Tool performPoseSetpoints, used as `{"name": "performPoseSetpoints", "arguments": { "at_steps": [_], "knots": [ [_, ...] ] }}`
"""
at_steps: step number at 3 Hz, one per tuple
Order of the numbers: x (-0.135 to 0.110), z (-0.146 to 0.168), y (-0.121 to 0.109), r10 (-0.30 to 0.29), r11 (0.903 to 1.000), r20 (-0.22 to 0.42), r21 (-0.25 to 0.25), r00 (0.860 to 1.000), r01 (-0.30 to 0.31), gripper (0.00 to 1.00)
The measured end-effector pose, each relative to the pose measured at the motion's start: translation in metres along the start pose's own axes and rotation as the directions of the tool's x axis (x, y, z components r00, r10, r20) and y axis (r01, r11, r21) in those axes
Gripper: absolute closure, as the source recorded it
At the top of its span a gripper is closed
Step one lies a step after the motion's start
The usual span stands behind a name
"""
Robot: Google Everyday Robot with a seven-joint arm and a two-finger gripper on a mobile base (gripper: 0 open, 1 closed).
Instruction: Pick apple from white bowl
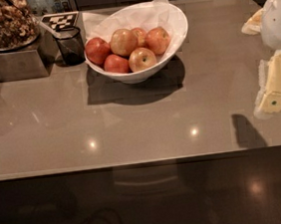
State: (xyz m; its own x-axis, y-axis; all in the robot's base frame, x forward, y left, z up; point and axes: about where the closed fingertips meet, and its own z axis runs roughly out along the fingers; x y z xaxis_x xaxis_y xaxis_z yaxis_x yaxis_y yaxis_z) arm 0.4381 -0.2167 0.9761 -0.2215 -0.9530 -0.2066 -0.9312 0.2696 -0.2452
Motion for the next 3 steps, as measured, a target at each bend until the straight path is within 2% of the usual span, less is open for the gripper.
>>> {"name": "performPoseSetpoints", "arguments": {
  "at_steps": [2,3],
  "knots": [
    [-0.003,-0.003,-0.001,-0.021,0.9997,0.014,0.012,1.0,0.021,0.0],
    [-0.019,-0.004,-0.024,-0.098,0.9952,0.057,0.016,0.994,0.097,0.0]
  ]
}}
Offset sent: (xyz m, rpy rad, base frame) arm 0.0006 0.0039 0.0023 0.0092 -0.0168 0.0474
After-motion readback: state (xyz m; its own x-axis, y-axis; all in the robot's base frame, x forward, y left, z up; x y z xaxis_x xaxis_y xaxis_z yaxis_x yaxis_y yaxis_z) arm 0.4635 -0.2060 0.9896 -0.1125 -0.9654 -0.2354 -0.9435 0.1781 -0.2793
